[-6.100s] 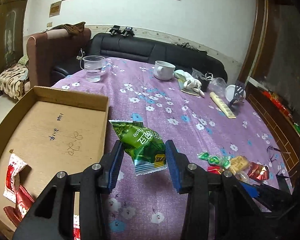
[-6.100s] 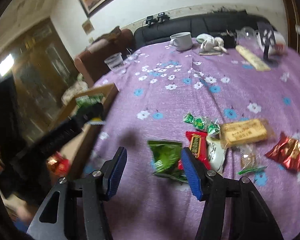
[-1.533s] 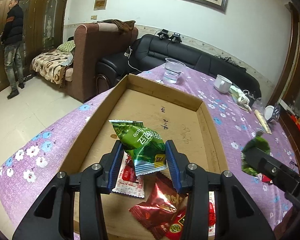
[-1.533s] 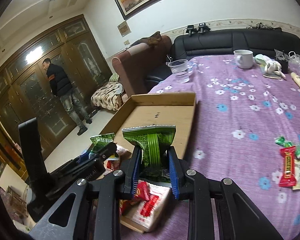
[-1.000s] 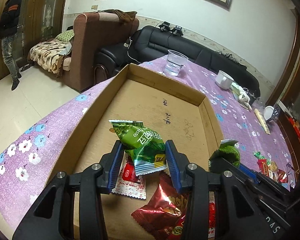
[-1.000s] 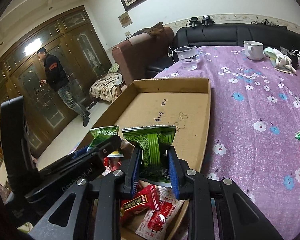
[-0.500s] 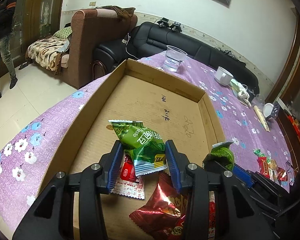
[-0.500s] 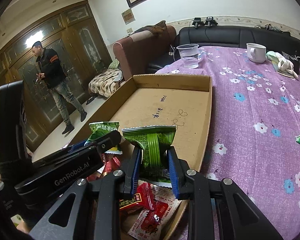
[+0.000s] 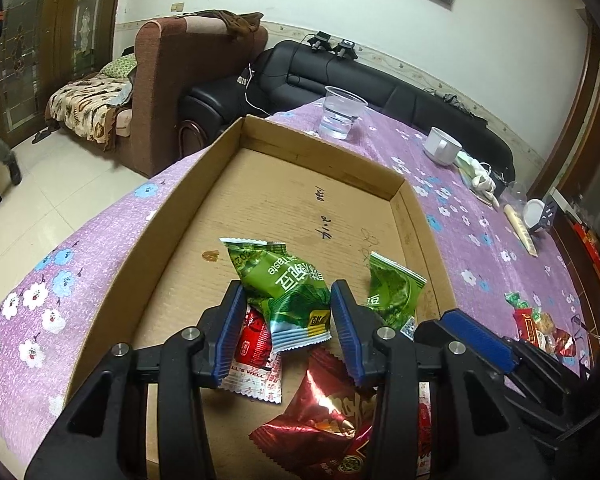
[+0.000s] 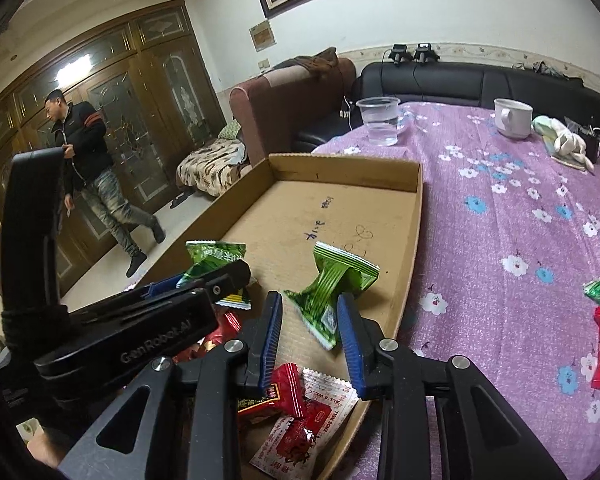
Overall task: Organize snacks
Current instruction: 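Open the right gripper while the left opens, dropping both green packets into the box, then move both grippers back toward the remaining snacks on the table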
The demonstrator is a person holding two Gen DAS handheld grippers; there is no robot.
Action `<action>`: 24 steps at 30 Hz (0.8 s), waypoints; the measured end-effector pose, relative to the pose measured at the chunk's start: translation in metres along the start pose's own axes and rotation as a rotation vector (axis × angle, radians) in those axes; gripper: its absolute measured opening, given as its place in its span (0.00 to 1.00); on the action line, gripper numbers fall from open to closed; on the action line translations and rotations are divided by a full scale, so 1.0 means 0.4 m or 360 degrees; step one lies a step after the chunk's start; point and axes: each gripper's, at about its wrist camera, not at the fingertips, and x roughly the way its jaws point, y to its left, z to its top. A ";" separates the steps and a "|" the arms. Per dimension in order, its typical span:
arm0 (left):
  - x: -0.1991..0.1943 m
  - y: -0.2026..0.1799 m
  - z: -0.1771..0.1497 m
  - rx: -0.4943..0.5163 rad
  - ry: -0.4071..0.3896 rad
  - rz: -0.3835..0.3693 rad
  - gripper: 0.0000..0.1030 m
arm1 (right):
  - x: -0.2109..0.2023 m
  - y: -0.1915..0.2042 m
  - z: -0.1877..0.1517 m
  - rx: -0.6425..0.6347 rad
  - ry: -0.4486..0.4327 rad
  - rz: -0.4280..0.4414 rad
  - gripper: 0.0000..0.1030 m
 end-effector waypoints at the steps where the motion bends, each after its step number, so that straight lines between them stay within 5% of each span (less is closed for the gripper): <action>1: -0.002 0.000 0.000 0.0001 -0.0005 -0.0003 0.44 | -0.003 -0.003 0.002 0.0010 -0.0009 0.0002 0.32; 5: -0.020 0.000 -0.003 0.0008 -0.0054 -0.0050 0.58 | -0.020 -0.016 0.008 0.0062 -0.0051 -0.0010 0.35; 24: -0.033 0.004 -0.004 0.0002 -0.0082 -0.0100 0.58 | -0.035 -0.094 0.021 0.0313 -0.0062 -0.0052 0.35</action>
